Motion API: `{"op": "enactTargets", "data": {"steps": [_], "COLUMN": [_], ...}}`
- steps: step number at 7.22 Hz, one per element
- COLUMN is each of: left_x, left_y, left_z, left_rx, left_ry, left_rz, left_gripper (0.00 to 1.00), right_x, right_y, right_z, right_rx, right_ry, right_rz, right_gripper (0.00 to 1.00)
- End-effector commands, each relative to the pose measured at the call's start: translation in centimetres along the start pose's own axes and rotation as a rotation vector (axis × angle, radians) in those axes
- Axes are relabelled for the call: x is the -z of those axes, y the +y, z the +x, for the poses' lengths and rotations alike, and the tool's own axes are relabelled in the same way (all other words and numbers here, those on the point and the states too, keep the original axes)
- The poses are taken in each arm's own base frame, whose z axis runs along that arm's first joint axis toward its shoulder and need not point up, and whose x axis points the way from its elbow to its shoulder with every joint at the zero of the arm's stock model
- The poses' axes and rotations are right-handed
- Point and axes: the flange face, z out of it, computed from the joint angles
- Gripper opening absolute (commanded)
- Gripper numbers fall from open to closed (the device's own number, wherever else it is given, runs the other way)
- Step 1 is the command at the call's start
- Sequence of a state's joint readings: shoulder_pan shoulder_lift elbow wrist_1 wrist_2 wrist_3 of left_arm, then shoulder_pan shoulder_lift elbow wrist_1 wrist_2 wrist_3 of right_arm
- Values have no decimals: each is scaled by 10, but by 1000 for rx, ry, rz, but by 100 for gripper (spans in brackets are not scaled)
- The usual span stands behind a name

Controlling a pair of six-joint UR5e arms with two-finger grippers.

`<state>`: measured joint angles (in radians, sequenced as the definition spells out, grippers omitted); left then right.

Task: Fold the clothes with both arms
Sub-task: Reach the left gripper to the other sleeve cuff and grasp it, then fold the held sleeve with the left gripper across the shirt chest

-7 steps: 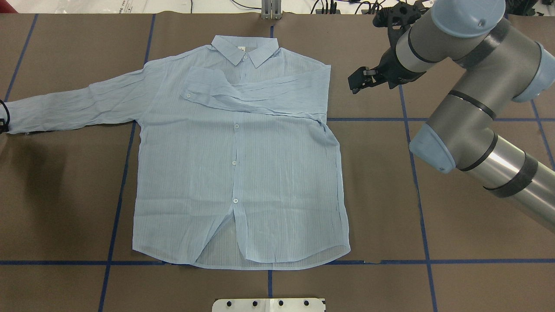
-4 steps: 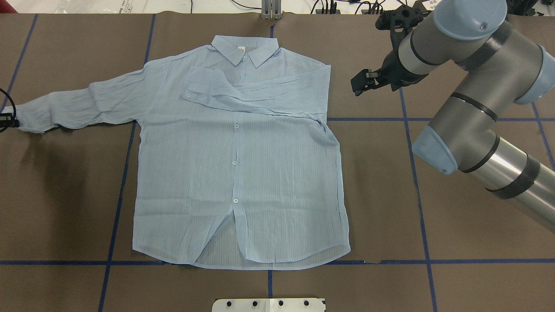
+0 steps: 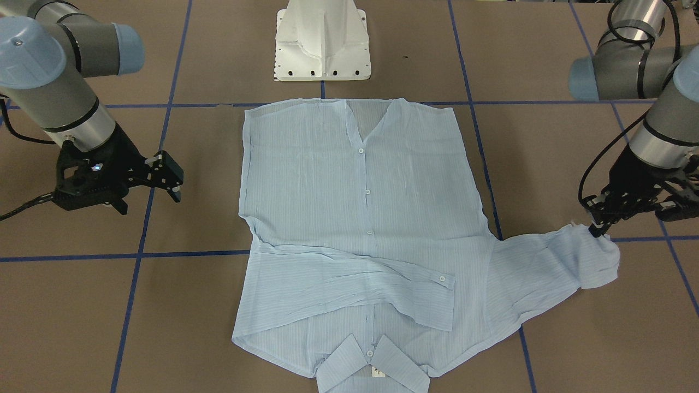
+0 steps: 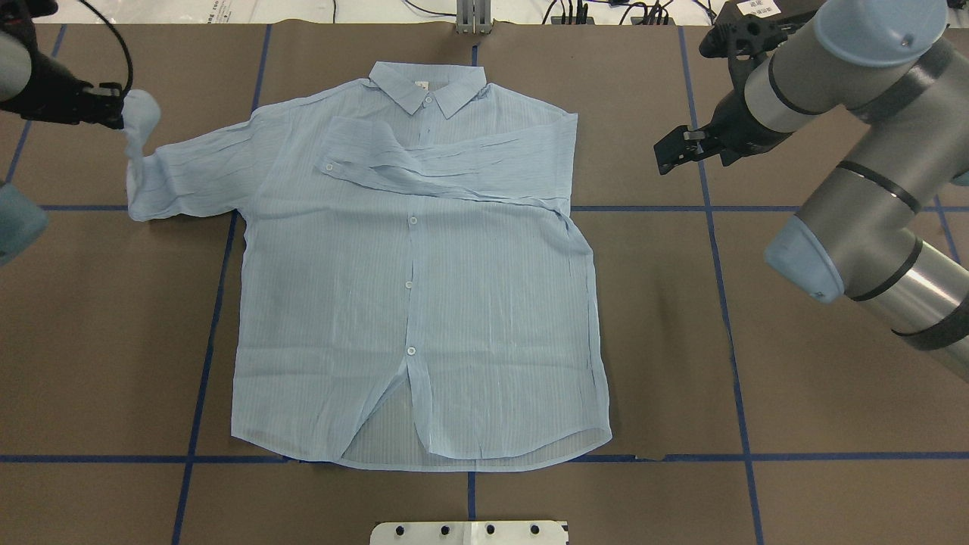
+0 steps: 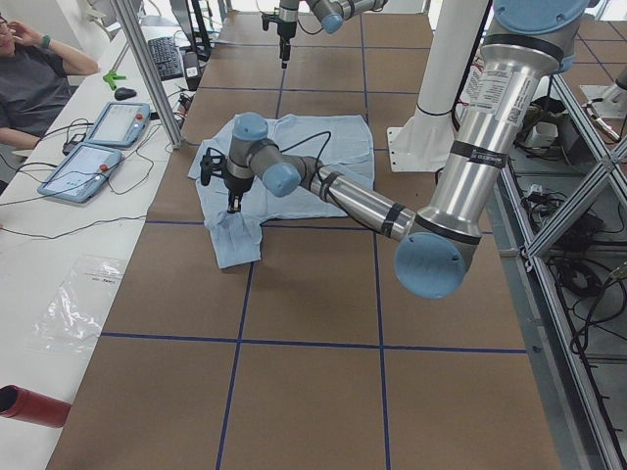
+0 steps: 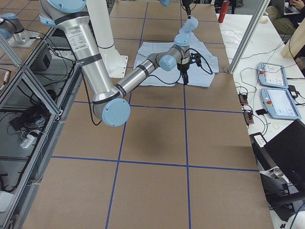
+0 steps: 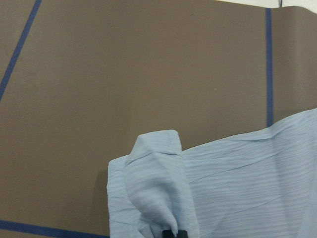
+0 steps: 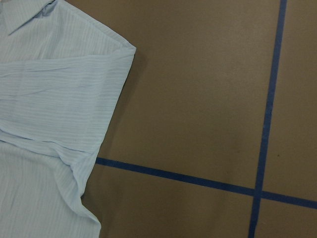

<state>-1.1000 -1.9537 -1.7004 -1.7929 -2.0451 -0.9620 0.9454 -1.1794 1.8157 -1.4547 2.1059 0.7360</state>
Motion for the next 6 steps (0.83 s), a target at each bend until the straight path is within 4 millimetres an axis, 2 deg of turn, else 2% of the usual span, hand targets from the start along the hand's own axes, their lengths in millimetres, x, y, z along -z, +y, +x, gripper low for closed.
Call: {"op": "enactTargets", "data": {"steps": [1,2,3,4,5,6], "left_x": [50,60,62,43,9,-29], "left_y": [-6,10,24,43,64,85], "left_z": [136,215,269,301,320,332], "left_rx": [193,319,460,601,671,714], "left_ry": [107,172,260,345,387,398], "left_rz": [-80,-121,-158,-218,-253,-201], "left_gripper": [0,0,0,0,0,0], "right_x": [3,5,9,7,5,3], "right_y": [10,13,14,16,16,17], "right_z": [65,97,118,128,131,132], "right_rx": [43,60,68,69,65,65], "right_ry": [32,53,63,64,68,69], "right_rz": [-30,-37,-42,-53,-57,-58], "right_gripper": [100,100,100,100,100,100]}}
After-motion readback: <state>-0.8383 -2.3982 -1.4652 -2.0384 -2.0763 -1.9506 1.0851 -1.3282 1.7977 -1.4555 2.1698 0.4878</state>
